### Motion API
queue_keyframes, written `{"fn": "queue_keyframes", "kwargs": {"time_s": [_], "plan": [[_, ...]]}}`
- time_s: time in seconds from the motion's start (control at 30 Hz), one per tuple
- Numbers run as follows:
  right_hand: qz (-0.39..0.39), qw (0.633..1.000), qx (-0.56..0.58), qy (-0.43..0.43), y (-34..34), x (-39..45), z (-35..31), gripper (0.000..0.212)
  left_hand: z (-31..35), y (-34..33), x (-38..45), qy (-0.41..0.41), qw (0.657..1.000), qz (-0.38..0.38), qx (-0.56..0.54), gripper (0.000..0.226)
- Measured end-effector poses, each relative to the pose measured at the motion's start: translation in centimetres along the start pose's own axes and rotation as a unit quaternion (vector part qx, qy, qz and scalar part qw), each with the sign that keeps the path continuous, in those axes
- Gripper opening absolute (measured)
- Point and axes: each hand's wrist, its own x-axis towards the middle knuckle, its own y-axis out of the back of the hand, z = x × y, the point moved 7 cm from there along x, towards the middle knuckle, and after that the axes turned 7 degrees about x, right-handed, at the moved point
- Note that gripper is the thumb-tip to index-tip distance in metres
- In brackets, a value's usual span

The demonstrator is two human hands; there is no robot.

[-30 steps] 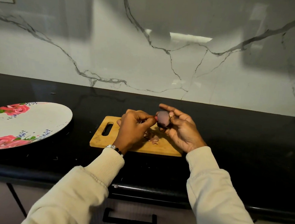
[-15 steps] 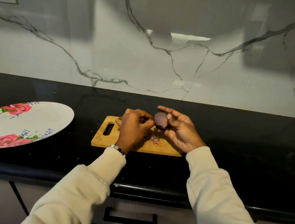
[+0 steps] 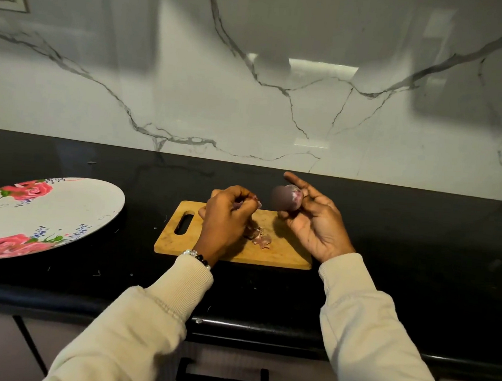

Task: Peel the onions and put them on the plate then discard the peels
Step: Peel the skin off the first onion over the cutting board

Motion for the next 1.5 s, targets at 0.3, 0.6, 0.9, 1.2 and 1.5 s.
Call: {"fn": "queue_keyframes", "kwargs": {"time_s": [0.3,0.6,0.9,1.2,1.5], "plan": [[0.003,1.000,-0.006,-0.017,0.6,0.5,0.3,0.039,1.7,-0.1,-0.5,-0.128,0.971,0.041,0.195,0.016],[-0.013,0.999,-0.014,-0.048,0.5,0.4,1.1,0.039,1.5,-0.1,-0.4,-0.125,0.991,0.008,0.055,0.025],[-0.014,0.998,-0.035,-0.049,0.1,0.1,1.2,0.036,1.2,0.1,-0.5,-0.068,0.995,-0.001,0.067,0.022],[-0.023,0.996,-0.082,-0.032,0.1,0.2,1.4,0.030,0.5,1.1,-0.3,-0.021,0.991,0.068,0.110,0.013],[0.064,0.995,-0.073,-0.030,1.5,0.6,1.2,0.019,0.4,0.7,-0.2,-0.043,0.972,0.097,0.211,0.035]]}}
